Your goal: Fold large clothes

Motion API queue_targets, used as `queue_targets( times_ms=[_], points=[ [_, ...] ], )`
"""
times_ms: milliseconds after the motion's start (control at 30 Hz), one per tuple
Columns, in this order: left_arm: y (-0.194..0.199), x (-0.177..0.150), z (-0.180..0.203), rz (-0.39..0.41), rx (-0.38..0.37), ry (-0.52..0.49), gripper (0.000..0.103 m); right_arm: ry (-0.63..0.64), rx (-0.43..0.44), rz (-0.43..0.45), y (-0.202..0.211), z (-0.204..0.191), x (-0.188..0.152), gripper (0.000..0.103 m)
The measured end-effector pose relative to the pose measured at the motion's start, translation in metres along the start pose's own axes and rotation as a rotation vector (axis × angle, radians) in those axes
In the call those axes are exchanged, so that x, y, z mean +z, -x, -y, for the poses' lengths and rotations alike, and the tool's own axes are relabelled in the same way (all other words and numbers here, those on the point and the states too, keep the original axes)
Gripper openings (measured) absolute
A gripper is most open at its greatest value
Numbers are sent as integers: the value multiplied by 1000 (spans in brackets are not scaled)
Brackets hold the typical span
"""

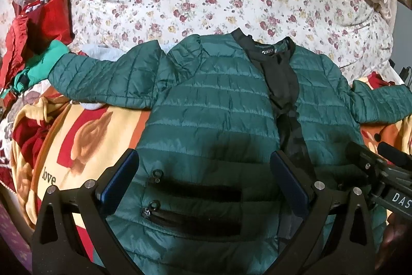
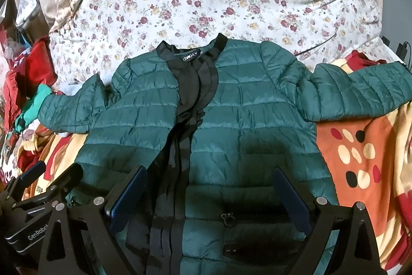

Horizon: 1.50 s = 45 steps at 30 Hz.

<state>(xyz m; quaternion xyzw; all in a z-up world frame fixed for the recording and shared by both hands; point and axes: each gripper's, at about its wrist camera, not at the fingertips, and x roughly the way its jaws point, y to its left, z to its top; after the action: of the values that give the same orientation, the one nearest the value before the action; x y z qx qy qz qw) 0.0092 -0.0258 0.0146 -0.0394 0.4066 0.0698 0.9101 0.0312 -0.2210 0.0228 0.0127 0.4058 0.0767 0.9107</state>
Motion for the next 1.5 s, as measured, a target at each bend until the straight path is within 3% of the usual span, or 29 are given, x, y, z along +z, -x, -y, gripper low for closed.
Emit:
queue_targets(
  times_ms=[967,1500],
  points=[
    [-7,42,8,49,20,-14,102,-16,28,-18,-11,0,53,97],
    [-25,51,4,41,38,10,102,-8,28,-49,-31,-2,56,97]
  ],
)
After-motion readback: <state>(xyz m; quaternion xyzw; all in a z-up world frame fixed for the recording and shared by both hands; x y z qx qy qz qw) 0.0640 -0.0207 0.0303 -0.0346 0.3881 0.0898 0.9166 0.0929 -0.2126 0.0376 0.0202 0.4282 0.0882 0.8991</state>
